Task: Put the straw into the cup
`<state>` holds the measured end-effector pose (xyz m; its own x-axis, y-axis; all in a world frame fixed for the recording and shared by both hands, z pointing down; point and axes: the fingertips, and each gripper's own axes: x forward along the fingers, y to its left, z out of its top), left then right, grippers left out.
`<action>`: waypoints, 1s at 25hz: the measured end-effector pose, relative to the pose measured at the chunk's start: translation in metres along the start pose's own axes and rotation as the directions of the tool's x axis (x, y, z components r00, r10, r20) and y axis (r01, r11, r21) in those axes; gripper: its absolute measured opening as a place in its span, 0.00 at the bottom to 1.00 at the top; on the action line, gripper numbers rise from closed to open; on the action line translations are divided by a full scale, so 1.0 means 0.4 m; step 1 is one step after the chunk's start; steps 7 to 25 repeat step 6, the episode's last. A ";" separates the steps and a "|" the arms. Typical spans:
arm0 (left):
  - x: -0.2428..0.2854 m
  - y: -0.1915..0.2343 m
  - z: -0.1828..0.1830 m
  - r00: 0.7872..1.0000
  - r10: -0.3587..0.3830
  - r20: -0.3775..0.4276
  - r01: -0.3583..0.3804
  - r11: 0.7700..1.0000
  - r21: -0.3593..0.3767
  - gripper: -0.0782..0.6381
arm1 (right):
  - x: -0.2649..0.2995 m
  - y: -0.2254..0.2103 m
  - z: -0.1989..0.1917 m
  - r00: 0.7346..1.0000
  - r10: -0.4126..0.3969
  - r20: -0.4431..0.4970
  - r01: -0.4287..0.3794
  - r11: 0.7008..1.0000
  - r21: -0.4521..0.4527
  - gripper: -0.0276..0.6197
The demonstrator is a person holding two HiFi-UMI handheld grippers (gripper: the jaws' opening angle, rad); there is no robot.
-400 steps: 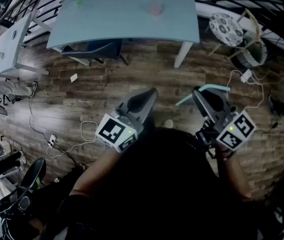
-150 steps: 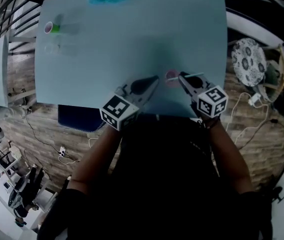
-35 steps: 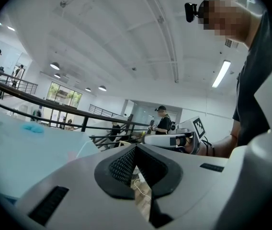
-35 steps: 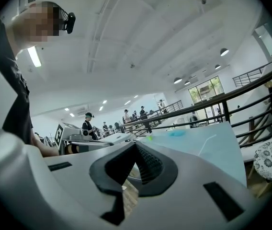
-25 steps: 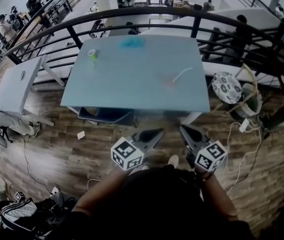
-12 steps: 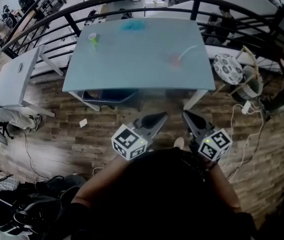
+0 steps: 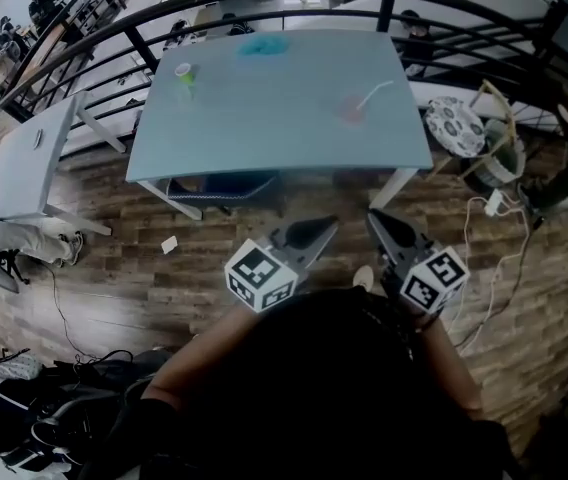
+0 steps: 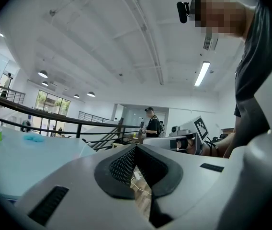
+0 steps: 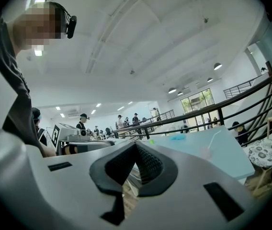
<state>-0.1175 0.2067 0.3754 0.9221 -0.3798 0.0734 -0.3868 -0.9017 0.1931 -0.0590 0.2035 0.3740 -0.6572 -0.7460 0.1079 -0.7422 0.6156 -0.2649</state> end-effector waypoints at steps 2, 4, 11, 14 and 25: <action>0.001 0.008 0.003 1.000 -0.008 -0.002 0.008 1.000 0.004 0.13 | 0.007 -0.005 0.013 1.000 -0.002 0.005 0.002 1.000 -0.009 0.06; 0.002 0.019 0.005 1.000 -0.012 -0.001 0.013 1.000 0.006 0.13 | 0.017 -0.011 0.021 1.000 -0.004 0.006 0.004 1.000 -0.015 0.06; 0.004 0.030 0.006 1.000 -0.016 0.000 0.016 1.000 0.006 0.13 | 0.026 -0.018 0.026 1.000 -0.007 0.004 0.007 1.000 -0.016 0.06; 0.004 0.030 0.006 1.000 -0.016 0.000 0.016 1.000 0.006 0.13 | 0.026 -0.018 0.026 1.000 -0.007 0.004 0.007 1.000 -0.016 0.06; 0.004 0.030 0.006 1.000 -0.016 0.000 0.016 1.000 0.006 0.13 | 0.026 -0.018 0.026 1.000 -0.007 0.004 0.007 1.000 -0.016 0.06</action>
